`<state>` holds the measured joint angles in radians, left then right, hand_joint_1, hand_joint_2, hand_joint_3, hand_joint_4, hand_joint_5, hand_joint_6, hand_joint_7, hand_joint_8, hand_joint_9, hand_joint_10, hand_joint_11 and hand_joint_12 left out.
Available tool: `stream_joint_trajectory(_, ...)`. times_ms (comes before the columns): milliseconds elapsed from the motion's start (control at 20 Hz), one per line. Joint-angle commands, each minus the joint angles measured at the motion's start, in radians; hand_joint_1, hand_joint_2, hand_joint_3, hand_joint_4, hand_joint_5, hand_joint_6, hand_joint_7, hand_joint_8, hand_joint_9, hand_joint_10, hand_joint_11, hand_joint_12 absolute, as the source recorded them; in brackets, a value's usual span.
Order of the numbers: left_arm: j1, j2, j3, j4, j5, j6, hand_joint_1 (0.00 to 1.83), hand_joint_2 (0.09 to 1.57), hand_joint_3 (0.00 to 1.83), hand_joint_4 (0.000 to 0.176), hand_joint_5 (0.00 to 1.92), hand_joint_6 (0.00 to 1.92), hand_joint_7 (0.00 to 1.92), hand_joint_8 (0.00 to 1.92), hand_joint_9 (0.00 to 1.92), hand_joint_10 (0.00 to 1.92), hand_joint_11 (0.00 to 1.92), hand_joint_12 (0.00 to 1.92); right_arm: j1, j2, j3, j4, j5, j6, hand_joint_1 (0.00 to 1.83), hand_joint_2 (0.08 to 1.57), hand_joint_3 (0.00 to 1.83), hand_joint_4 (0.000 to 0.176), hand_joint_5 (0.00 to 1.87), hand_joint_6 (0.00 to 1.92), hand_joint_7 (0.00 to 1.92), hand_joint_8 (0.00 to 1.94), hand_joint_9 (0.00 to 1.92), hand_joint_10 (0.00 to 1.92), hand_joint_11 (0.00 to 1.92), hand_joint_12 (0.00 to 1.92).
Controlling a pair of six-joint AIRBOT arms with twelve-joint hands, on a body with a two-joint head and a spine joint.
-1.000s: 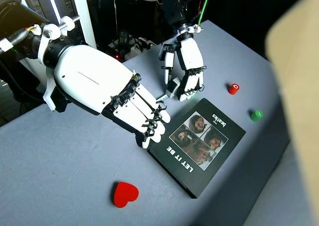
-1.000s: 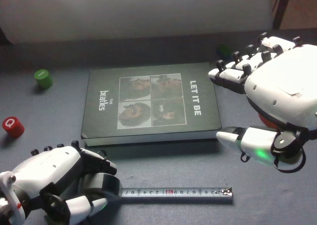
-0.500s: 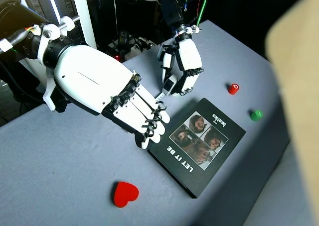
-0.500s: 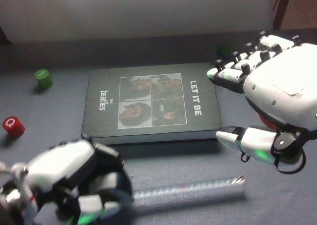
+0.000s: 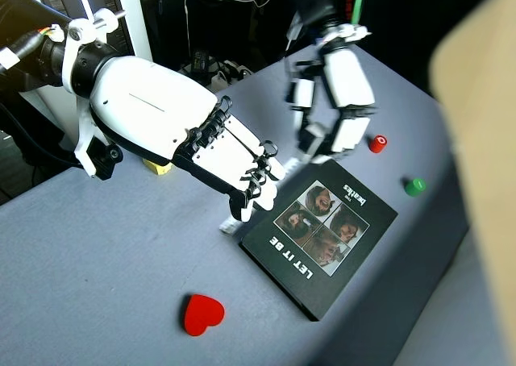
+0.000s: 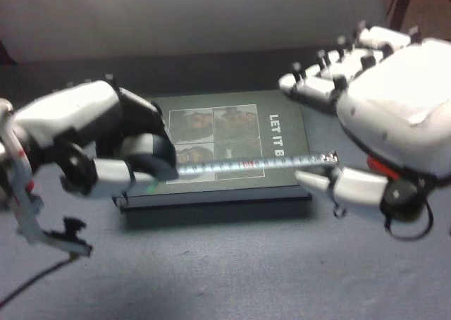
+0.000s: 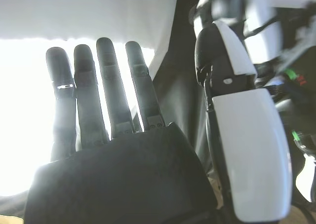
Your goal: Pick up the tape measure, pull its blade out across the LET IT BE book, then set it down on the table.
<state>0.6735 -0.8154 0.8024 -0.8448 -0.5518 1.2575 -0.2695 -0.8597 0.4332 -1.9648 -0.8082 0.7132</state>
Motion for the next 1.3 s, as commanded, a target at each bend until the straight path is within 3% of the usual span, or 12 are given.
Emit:
stream_joint_trajectory(0,-0.028,0.011,0.014,0.026,-0.045,0.005,1.38,1.12,0.00,0.000,0.90,0.85,1.05,0.93,0.88,1.34,0.85,1.25,0.028,-0.002,0.006,-0.080,-0.030,-0.009,0.38,1.19,0.00,0.031,0.33,0.01,0.42,0.01,0.37,0.01,0.12,1.05)
stream_joint_trajectory(200,-0.125,0.037,0.084,-0.025,0.082,0.076,1.38,1.12,0.00,0.000,0.89,0.86,1.05,0.93,0.88,1.33,0.86,1.25,0.143,-0.039,0.037,0.083,0.027,-0.103,0.44,1.15,0.00,0.030,0.34,0.01,0.43,0.01,0.40,0.01,0.16,1.05)
stream_joint_trajectory(250,-0.142,0.045,0.095,-0.043,0.100,0.088,1.38,1.12,0.00,0.000,0.89,0.87,1.05,0.93,0.88,1.33,0.86,1.26,0.157,-0.058,0.056,0.089,0.043,-0.105,0.58,1.11,0.00,0.015,0.39,0.01,0.45,0.00,0.42,0.01,0.14,1.03)
stream_joint_trajectory(300,-0.149,0.050,0.099,-0.065,0.099,0.091,1.38,1.12,0.00,0.000,0.89,0.87,1.05,0.93,0.88,1.33,0.86,1.26,0.166,-0.075,0.071,0.089,0.037,-0.109,0.58,1.11,0.00,0.015,0.39,0.01,0.45,0.00,0.42,0.01,0.14,1.03)
stream_joint_trajectory(350,-0.151,0.054,0.102,-0.081,0.103,0.091,1.38,1.11,0.00,0.000,0.91,0.85,1.05,0.93,0.89,1.33,0.88,1.25,0.178,-0.094,0.090,0.103,0.030,-0.115,0.74,1.08,0.00,0.002,0.43,0.01,0.47,0.01,0.44,0.01,0.10,1.01)
stream_joint_trajectory(550,-0.151,0.069,0.115,-0.103,0.127,0.094,1.38,1.11,0.00,0.000,0.92,0.84,1.04,0.94,0.89,1.32,0.88,1.24,0.249,-0.212,0.195,0.338,0.033,-0.257,0.94,1.06,0.00,0.000,0.51,0.01,0.52,0.00,0.50,0.02,0.15,1.07)
stream_joint_trajectory(800,-0.166,0.069,0.133,-0.117,0.161,0.094,1.38,1.11,0.00,0.000,0.92,0.84,1.04,0.94,0.90,1.32,0.87,1.23,0.289,-0.331,0.296,0.485,-0.004,-0.349,1.01,1.09,0.00,0.000,0.56,0.01,0.59,0.01,0.57,0.02,0.18,1.02)
stream_joint_trajectory(1000,-0.177,0.071,0.136,-0.127,0.170,0.093,1.38,1.11,0.00,0.000,0.92,0.83,1.03,0.95,0.90,1.32,0.87,1.23,0.320,-0.380,0.327,0.592,-0.009,-0.398,1.03,1.09,0.00,0.000,0.63,0.01,0.69,0.02,0.66,0.03,0.21,0.99)
stream_joint_trajectory(1150,-0.178,0.071,0.137,-0.139,0.172,0.092,1.38,1.11,0.00,0.000,0.93,0.83,1.04,0.95,0.90,1.32,0.88,1.22,0.353,-0.412,0.398,0.725,0.029,-0.427,1.04,1.10,0.00,0.000,0.69,0.01,0.75,0.02,0.72,0.03,0.28,0.99)
stream_joint_trajectory(1250,-0.181,0.071,0.140,-0.136,0.180,0.092,1.38,1.11,0.00,0.000,0.93,0.83,1.04,0.95,0.90,1.32,0.88,1.22,0.358,-0.428,0.430,0.746,0.026,-0.451,1.04,1.10,0.00,0.000,0.71,0.02,0.76,0.02,0.75,0.04,0.30,1.00)
